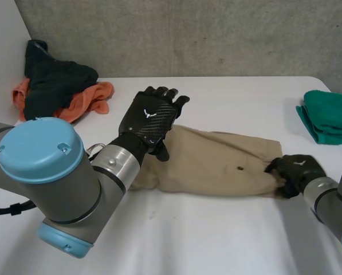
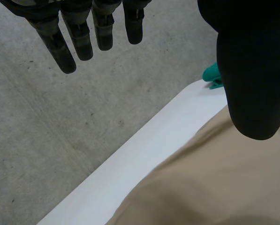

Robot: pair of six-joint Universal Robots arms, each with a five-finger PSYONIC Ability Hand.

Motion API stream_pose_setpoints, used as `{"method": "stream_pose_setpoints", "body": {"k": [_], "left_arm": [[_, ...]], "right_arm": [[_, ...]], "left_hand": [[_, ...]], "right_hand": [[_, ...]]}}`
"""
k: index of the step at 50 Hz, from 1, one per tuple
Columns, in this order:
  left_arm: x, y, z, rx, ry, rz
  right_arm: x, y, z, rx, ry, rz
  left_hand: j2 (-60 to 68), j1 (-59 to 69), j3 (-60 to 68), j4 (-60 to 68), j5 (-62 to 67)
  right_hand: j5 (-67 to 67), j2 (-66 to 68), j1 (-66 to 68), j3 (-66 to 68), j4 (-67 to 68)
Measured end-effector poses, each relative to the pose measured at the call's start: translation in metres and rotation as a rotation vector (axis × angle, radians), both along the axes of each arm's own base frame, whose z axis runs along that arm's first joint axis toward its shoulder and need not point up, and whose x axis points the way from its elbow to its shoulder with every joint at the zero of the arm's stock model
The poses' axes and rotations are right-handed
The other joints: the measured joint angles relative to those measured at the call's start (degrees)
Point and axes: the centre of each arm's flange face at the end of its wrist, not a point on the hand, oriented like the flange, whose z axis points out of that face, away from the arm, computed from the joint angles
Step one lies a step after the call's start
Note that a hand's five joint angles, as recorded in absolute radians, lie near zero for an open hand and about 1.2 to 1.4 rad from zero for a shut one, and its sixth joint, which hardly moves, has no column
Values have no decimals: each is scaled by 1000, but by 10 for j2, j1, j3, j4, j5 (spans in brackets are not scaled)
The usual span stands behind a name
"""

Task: Fold the laundry.

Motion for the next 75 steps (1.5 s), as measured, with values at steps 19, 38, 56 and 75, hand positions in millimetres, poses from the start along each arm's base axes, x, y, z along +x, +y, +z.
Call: {"method": "stream_pose_setpoints", "body": {"k": [19, 38, 56, 75], "left_arm": [[31, -14, 23, -38, 29, 93], [41, -33, 27, 1, 106, 135], [-37, -27, 20, 38, 142, -35], [-44, -45, -81, 349, -183, 150]], "right_arm": [[79, 15, 79, -577, 386, 282], [186, 90, 46, -593, 117, 716], [67, 22, 121, -268, -372, 200], [82, -12, 28, 155, -292, 149]], "left_hand": [[0, 0, 0, 0, 0], [0, 0, 0, 0, 0], [0, 0, 0, 0, 0], [0, 0, 0, 0, 0]], "right_hand": [[55, 89, 0, 24, 27], [-493, -451, -280, -538, -539], [-493, -451, -280, -538, -539], [-493, -451, -280, -538, -539]]}}
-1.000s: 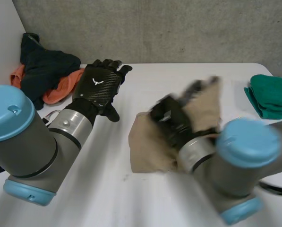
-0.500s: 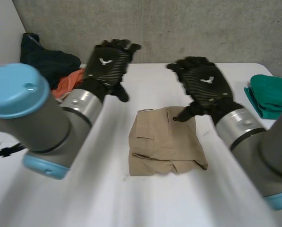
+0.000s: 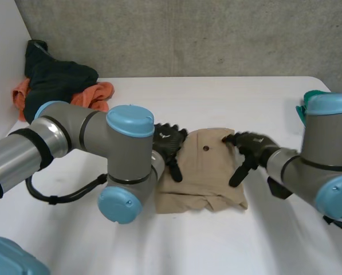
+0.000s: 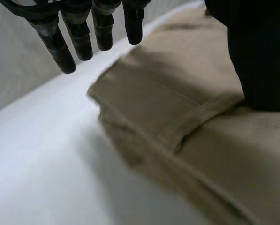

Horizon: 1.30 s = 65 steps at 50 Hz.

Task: Fold the laundry.

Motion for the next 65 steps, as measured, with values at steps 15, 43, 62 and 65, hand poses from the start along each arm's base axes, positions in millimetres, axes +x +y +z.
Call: {"method": "stream_pose_setpoints", "body": {"k": [15, 43, 62, 65], "left_arm": [[18, 11, -4, 100, -127, -31], [19, 45, 157, 2, 397, -602], [21, 51, 156, 20, 401, -607], [22, 52, 161, 7, 404, -608]], "right_arm": [[11, 0, 5, -58, 57, -16], [46, 123, -36, -487, 183, 226], [68, 49, -39, -647, 173, 46], [64, 31, -22, -690, 147, 2]], "left_hand": [[0, -1, 0, 0, 0], [0, -1, 0, 0, 0], [0, -1, 0, 0, 0], [0, -1, 0, 0, 0]], "right_hand": [[-1, -30, -26, -23, 0], [-2, -30, -26, -23, 0], [458, 506, 451, 546, 550], [462, 506, 451, 546, 550]]}}
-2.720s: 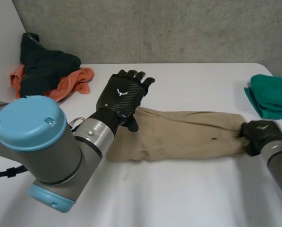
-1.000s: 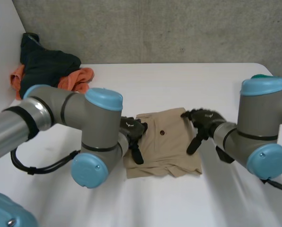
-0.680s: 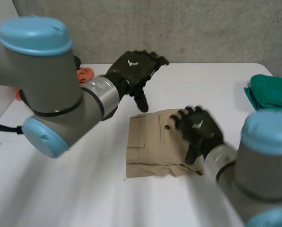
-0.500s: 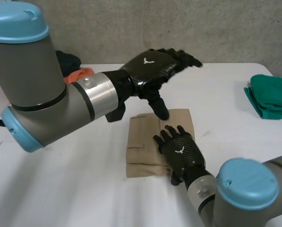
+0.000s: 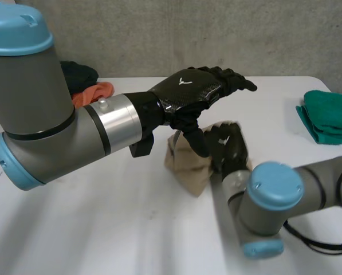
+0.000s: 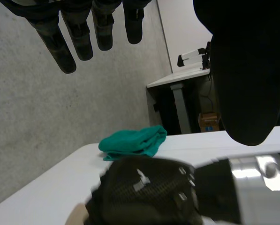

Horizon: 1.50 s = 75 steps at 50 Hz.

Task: Fold the laundry.

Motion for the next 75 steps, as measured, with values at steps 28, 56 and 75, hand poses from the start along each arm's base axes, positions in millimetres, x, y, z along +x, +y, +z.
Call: {"method": "stream_pose_setpoints", "body": {"k": [28, 56, 75], "left_arm": [[5, 8, 20, -62, 44, -1], [1, 5, 8, -53, 36, 26], [64, -91, 92, -312, 232, 654]], "right_arm": [[-241, -264, 80, -208, -89, -217], [-325, -257, 83, -29, -5, -281], [-172, -152, 258, -360, -34, -243]], "left_hand": [[0, 0, 0, 0, 0], [0, 0, 0, 0, 0], [0, 0, 0, 0, 0]], "right_hand": [[24, 23, 0, 6, 13], [-462, -506, -450, -545, -549], [-462, -506, -450, -545, -549]]}}
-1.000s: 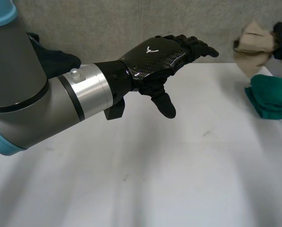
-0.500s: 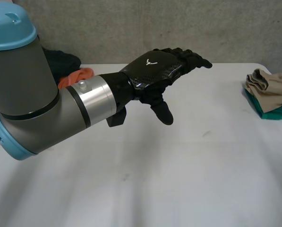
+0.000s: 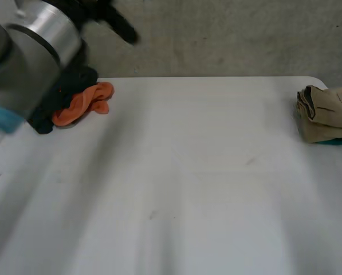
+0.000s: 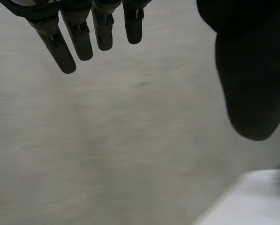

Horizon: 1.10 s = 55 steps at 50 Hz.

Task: Fold the laundry.

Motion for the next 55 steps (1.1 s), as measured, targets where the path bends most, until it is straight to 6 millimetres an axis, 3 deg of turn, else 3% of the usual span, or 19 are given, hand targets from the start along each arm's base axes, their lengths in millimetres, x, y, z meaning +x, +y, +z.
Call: {"method": "stream_pose_setpoints", "body": {"k": [4, 8, 14, 19, 24, 30, 31, 35, 36, 37, 38, 43, 46, 50, 55], "left_arm": [[43, -53, -6, -3, 1, 207], [85, -107, -38, 31, -68, 364], [137, -184, -123, 66, -243, 510], [159, -226, -195, 28, -357, 514], [163, -246, -250, -17, -413, 444], [162, -260, -287, -72, -423, 397], [162, -263, -293, -90, -421, 397], [163, -268, -298, -119, -421, 404], [164, -270, -299, -137, -421, 412], [165, -271, -299, -140, -421, 413], [165, -272, -299, -150, -421, 419], [160, -272, -291, -165, -417, 434], [149, -268, -272, -169, -402, 452], [136, -254, -220, -181, -358, 477], [115, -216, -140, -220, -244, 446]], "right_arm": [[51, 43, -4, -13, -40, 147], [86, 85, -34, 58, -43, 263], [125, 146, -100, 233, 9, 405], [132, 179, -144, 361, 70, 448], [127, 195, -167, 435, 105, 446], [117, 208, -174, 466, 113, 435], [114, 210, -174, 470, 112, 428], [105, 212, -174, 475, 106, 406], [98, 212, -173, 475, 101, 386], [97, 212, -172, 474, 100, 383], [91, 211, -170, 470, 94, 364], [78, 208, -163, 447, 77, 322], [70, 204, -157, 427, 64, 296], [64, 201, -151, 403, 54, 276], [62, 199, -144, 379, 46, 269]], "left_hand": [[0, 0, 0, 0, 0], [0, 0, 0, 0, 0], [0, 0, 0, 0, 0], [0, 0, 0, 0, 0], [0, 0, 0, 0, 0], [24, 39, 21, 25, 18], [77, 105, 76, 82, 73], [184, 219, 181, 188, 176], [384, 377, 373, 380, 357], [384, 383, 382, 390, 365], [495, 450, 488, 507, 472], [543, 482, 529, 566, 511], [546, 497, 529, 568, 511], [548, 506, 529, 569, 515], [554, 510, 559, 571, 522]], "right_hand": [[0, 0, 0, -1, -1], [0, 0, 0, -1, -1], [0, 0, 0, -1, -1], [0, 0, 0, -1, -1], [0, 0, 0, -1, -1], [0, 0, 0, -1, -1], [0, 0, 0, -1, -1], [0, 0, 0, -1, -1], [0, 0, 0, -1, -1], [0, 0, 0, -1, -1], [0, 0, 0, -1, -1], [0, 0, 0, -1, -1], [0, 0, 0, -1, -1], [0, 0, 0, -1, -1], [0, 0, 0, -1, -1]]}}
